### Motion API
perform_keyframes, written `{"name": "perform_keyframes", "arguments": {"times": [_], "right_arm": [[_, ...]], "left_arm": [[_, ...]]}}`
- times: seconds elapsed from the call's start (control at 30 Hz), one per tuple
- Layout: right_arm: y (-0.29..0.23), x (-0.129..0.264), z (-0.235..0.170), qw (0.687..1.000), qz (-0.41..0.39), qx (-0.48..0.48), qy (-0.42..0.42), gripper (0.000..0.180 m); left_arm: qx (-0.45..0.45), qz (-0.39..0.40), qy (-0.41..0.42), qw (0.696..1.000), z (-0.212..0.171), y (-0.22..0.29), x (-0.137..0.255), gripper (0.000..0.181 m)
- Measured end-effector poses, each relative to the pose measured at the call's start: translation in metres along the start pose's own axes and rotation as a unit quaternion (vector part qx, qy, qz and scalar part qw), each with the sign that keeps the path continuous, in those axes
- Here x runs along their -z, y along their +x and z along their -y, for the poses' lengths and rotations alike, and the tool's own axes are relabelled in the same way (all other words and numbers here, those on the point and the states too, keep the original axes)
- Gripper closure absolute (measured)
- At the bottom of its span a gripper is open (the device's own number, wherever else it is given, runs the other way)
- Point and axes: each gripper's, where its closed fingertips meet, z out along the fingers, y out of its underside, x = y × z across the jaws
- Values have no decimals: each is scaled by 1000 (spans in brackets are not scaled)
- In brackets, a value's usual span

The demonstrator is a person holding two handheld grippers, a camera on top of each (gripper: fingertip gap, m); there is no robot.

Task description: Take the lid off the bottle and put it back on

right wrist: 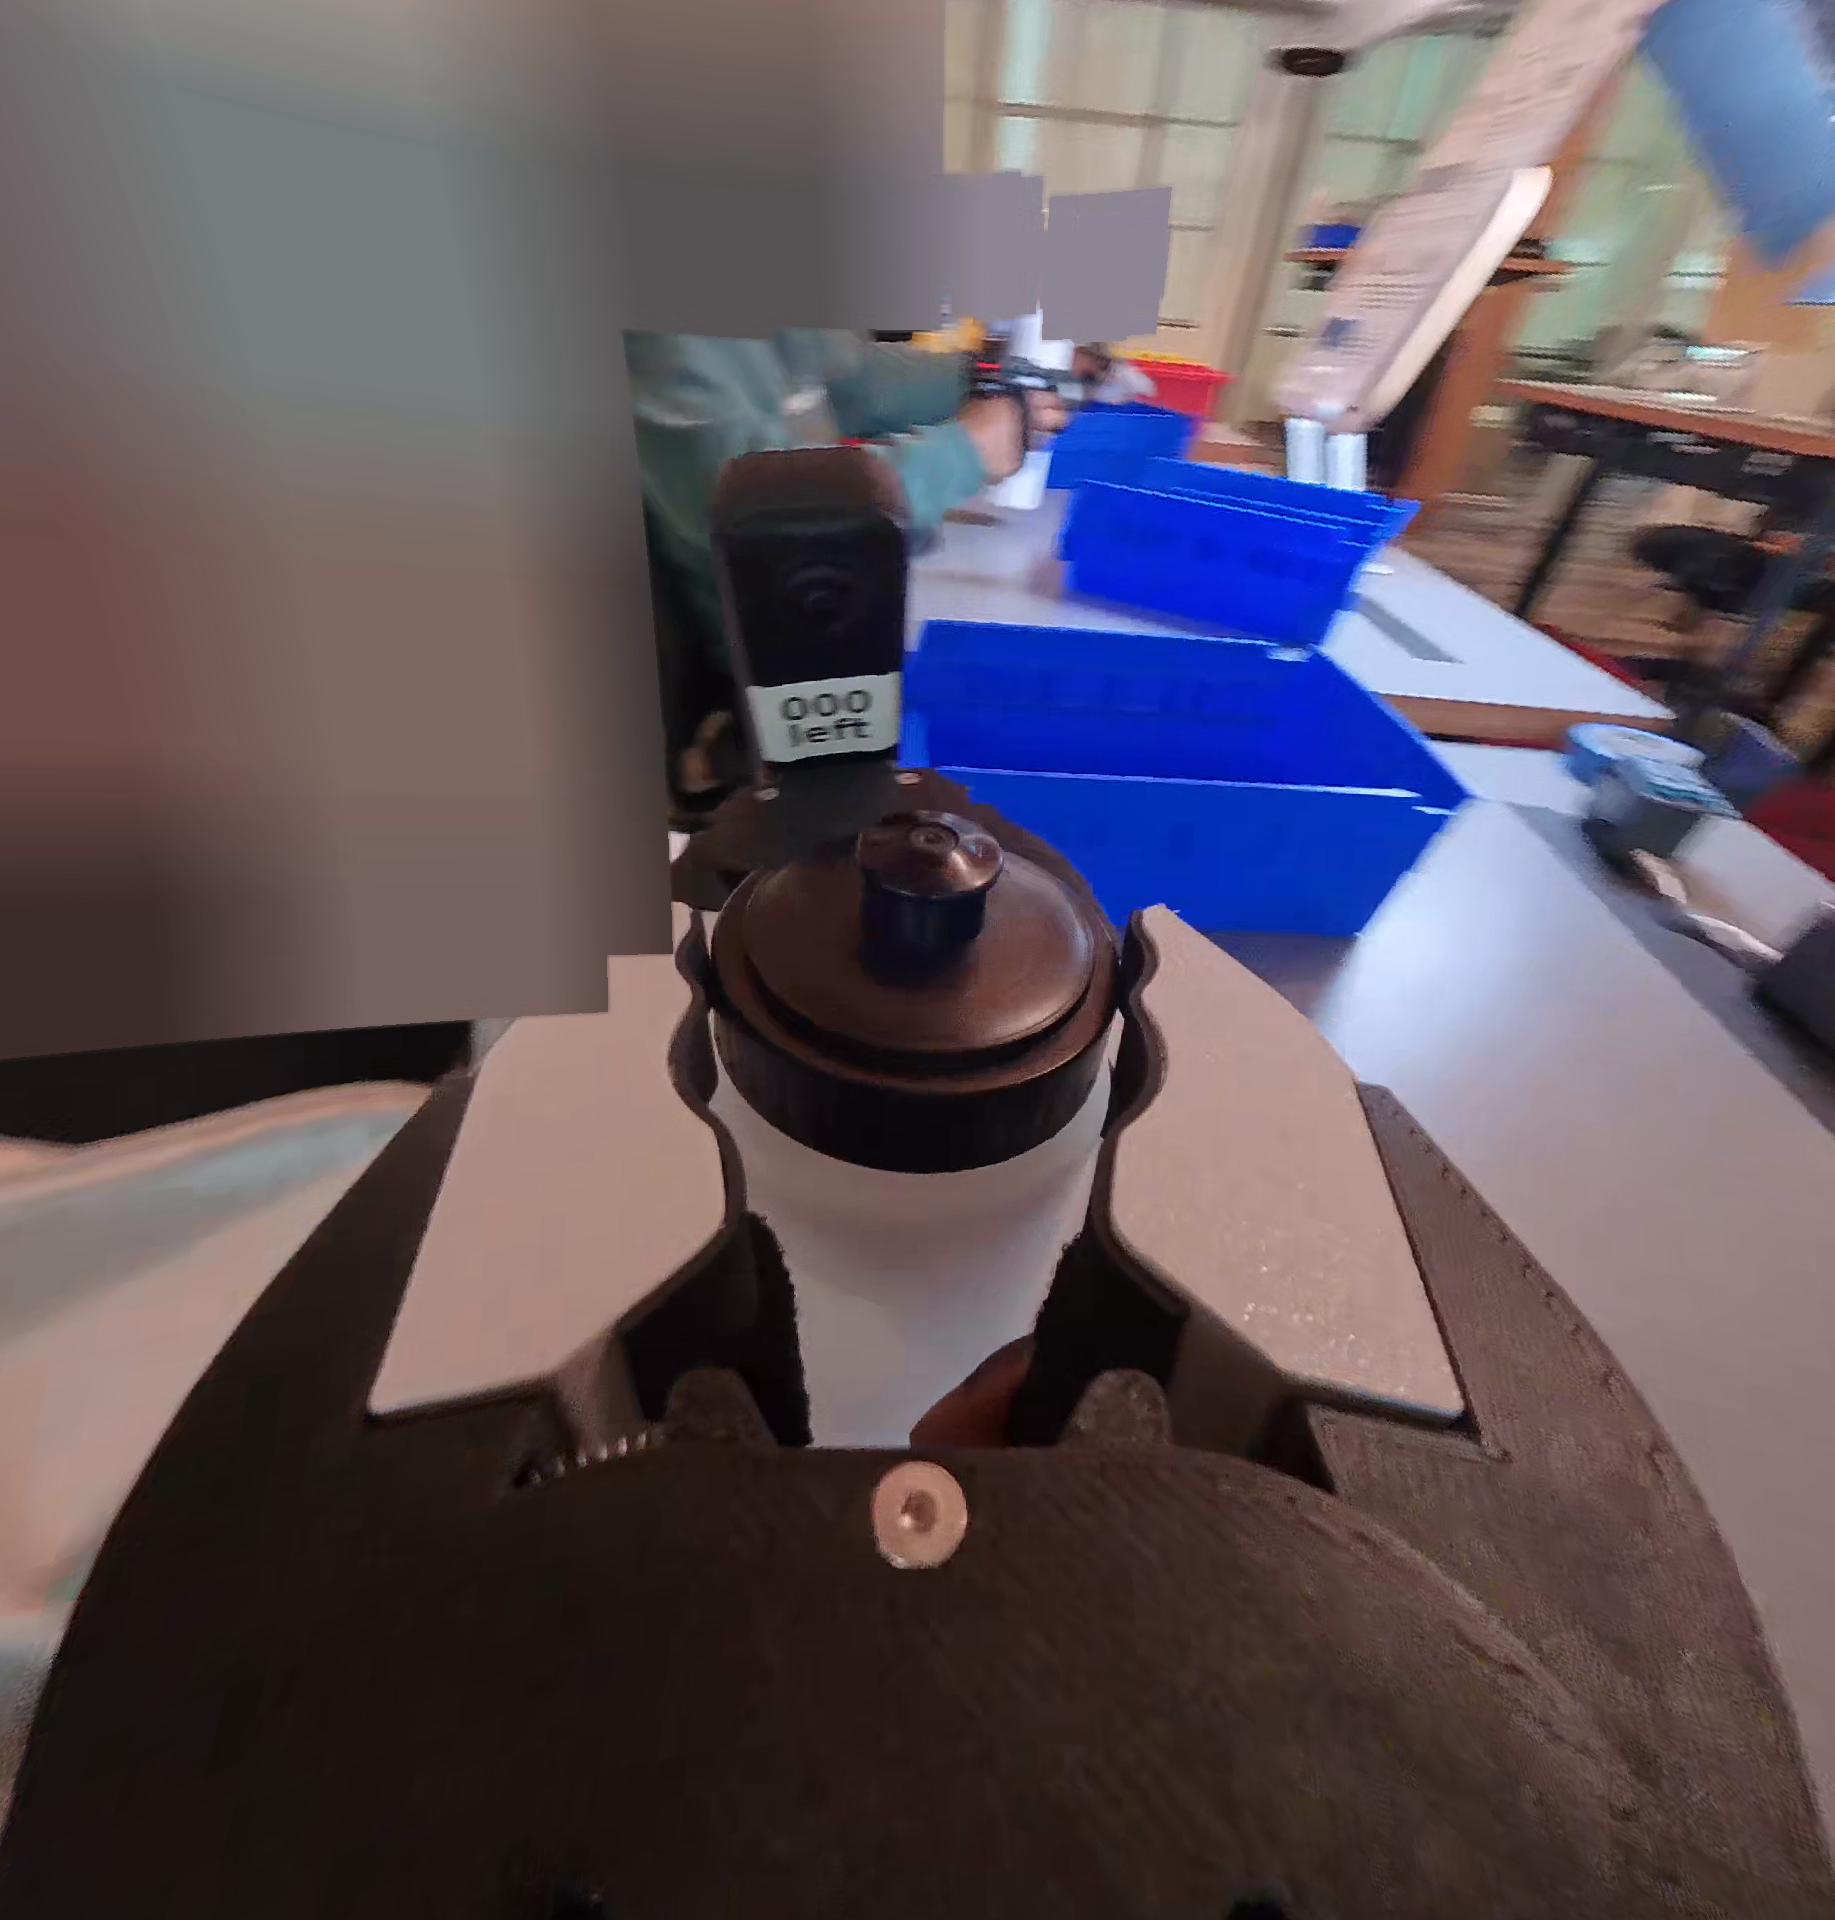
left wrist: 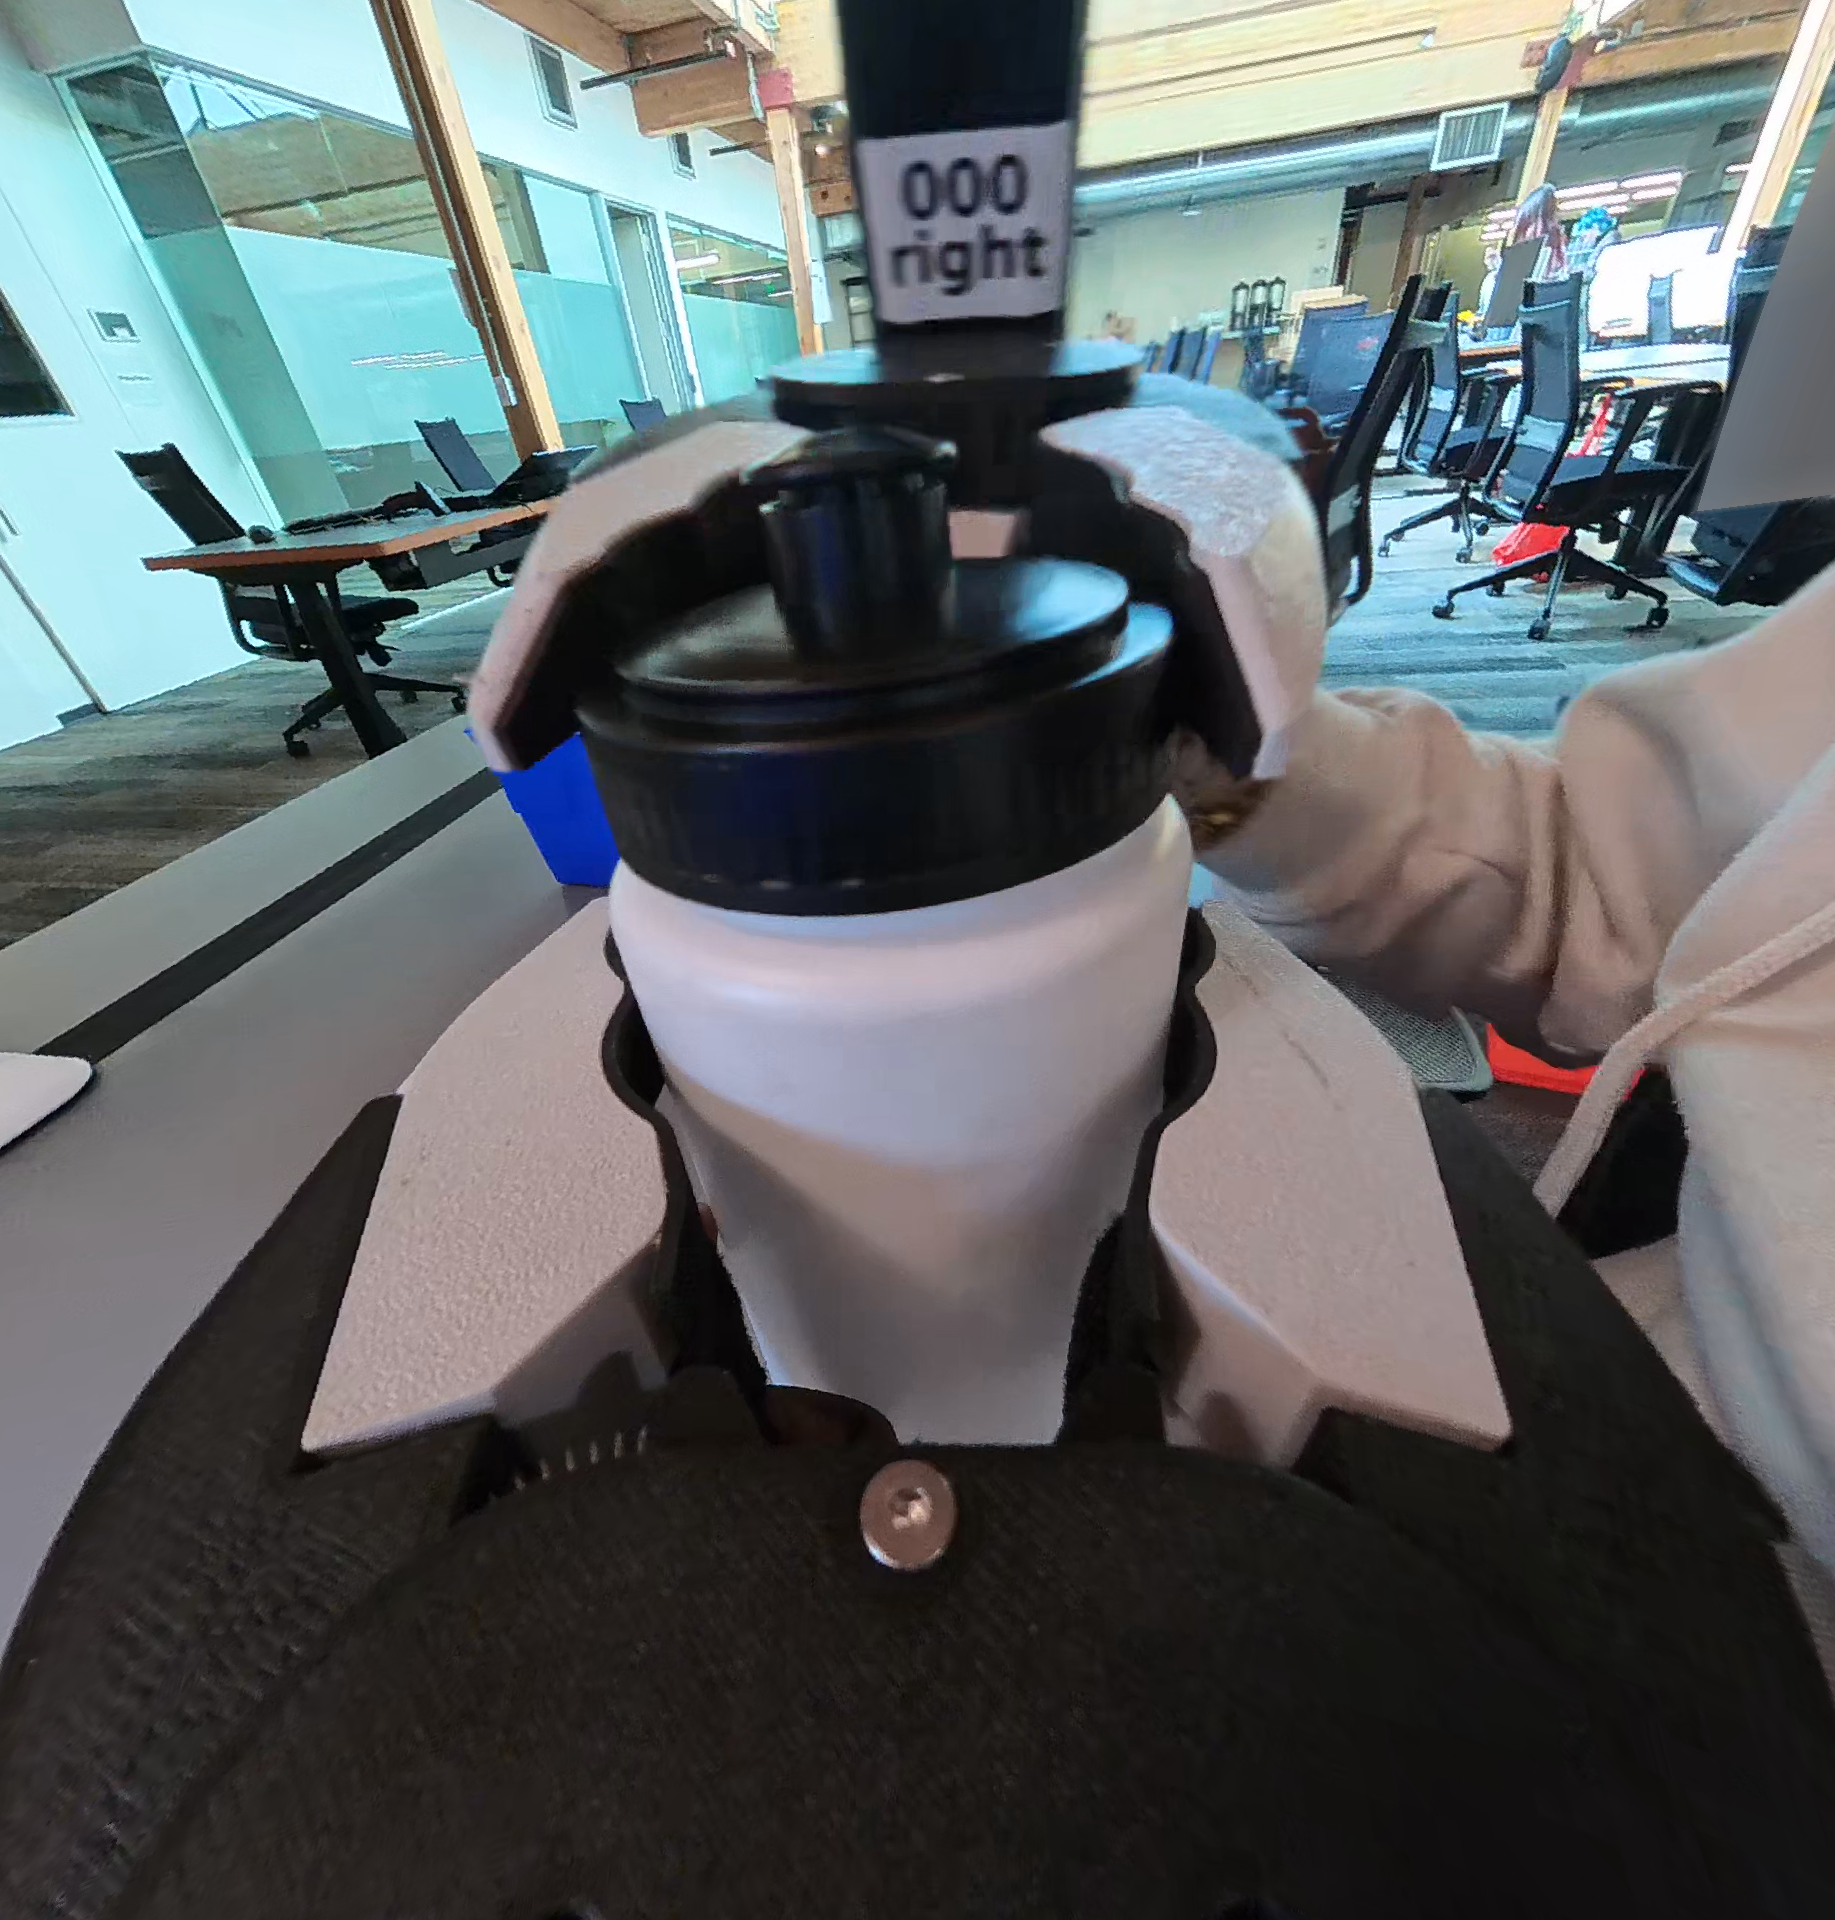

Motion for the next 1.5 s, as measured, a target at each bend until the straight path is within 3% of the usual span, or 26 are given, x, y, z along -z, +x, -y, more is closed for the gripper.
{"name": "perform_keyframes", "arguments": {"times": [0.1,0.2,0.3,0.43,0.53,0.6,0.63,0.73,0.93,1.03,1.17,1.27,1.4,1.5], "right_arm": [[-6,1,0,995,102,14,12,104],[-2,0,2,992,119,6,31,104],[8,-1,10,998,14,-16,51,81],[12,2,1,986,-164,-23,26,78],[10,1,3,970,-242,-24,31,82],[15,1,-1,963,-269,-29,14,102],[16,1,-1,964,-266,-24,10,103],[12,-2,-1,981,-191,-21,-2,103],[-8,-1,1,997,79,1,10,103],[-3,-2,1,994,104,-10,20,103],[16,1,11,996,-73,-31,52,89],[19,15,15,963,-245,-48,99,84],[18,11,6,938,-336,-34,81,94],[19,1,3,953,-300,-27,40,104]], "left_arm": [[0,-8,0,1000,0,3,-1,84],[7,0,3,1000,0,-1,0,84],[3,6,2,1000,0,-1,0,84],[1,15,2,1000,0,-2,0,84],[-1,17,1,1000,0,-2,0,84],[-2,19,-1,1000,0,-2,-1,84],[-1,19,0,1000,0,-3,0,84],[-1,5,1,1000,0,-1,1,84],[-6,-20,0,1000,1,7,0,84],[9,-9,3,1000,1,1,0,84],[-1,11,0,1000,0,-1,1,84],[-1,17,0,1000,0,-2,1,84],[-3,20,-2,1000,0,-2,0,84],[2,21,-1,1000,0,-5,3,84]]}}
